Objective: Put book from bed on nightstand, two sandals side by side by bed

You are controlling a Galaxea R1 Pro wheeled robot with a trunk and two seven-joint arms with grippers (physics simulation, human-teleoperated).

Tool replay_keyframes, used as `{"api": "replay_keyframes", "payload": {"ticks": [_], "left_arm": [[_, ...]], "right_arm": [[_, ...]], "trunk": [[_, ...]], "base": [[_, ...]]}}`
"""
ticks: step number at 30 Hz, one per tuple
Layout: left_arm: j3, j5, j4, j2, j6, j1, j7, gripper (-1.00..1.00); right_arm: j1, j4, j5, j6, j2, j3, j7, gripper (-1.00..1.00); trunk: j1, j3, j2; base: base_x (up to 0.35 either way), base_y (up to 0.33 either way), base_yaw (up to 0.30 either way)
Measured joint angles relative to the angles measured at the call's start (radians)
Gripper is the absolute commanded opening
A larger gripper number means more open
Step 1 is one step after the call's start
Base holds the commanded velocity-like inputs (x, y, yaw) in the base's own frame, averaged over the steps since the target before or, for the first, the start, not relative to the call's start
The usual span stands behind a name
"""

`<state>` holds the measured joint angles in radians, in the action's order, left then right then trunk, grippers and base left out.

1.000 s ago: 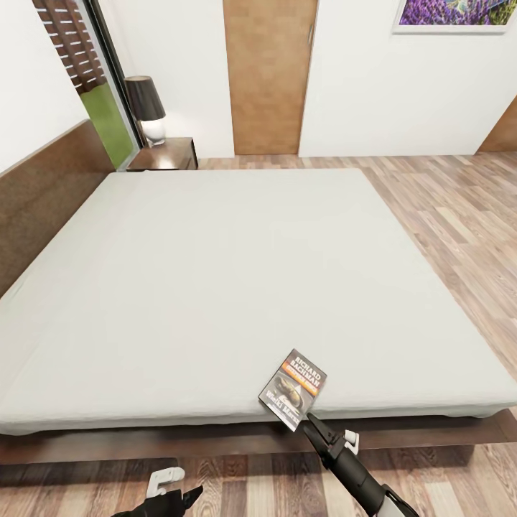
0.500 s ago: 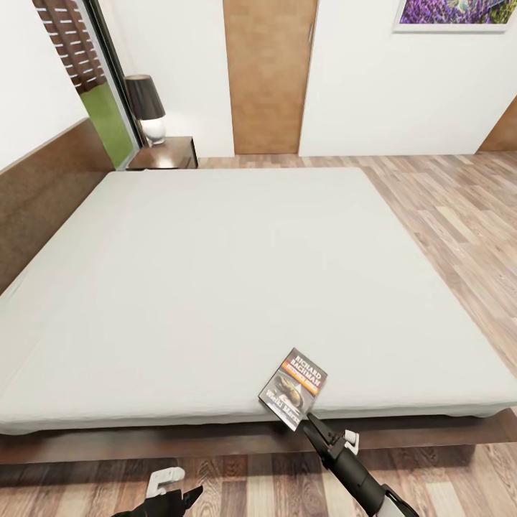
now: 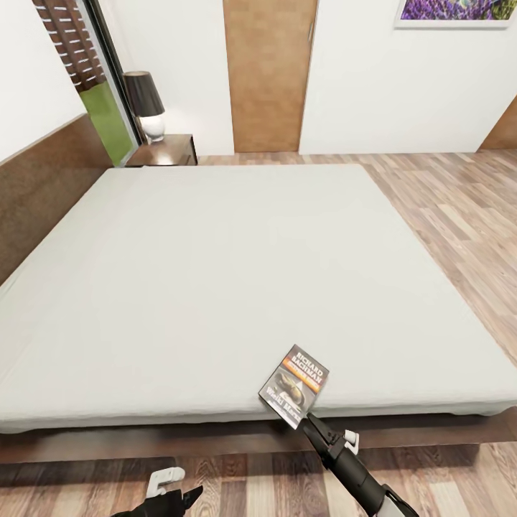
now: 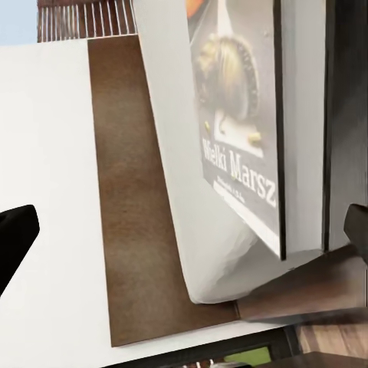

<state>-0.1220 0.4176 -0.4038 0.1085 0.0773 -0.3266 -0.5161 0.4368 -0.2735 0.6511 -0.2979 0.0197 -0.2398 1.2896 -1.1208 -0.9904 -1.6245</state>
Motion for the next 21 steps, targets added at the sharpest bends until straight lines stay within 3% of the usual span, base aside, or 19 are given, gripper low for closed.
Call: {"api": "replay_keyframes", "payload": {"ticks": [13, 21], "left_arm": [[0.000, 0.000, 0.000, 0.001, 0.000, 0.000, -0.001, 1.00], [0.000, 0.000, 0.000, 0.001, 0.000, 0.000, -0.003, 1.00]], "right_arm": [[0.000, 0.000, 0.000, 0.000, 0.000, 0.000, 0.000, 1.00], [0.000, 0.000, 0.000, 0.000, 0.000, 0.000, 0.001, 1.00]], "trunk": [[-0.050, -0.041, -0.091], [-0.050, -0.041, -0.091]], "base": [[0.000, 0.000, 0.000], [0.000, 0.000, 0.000]]}}
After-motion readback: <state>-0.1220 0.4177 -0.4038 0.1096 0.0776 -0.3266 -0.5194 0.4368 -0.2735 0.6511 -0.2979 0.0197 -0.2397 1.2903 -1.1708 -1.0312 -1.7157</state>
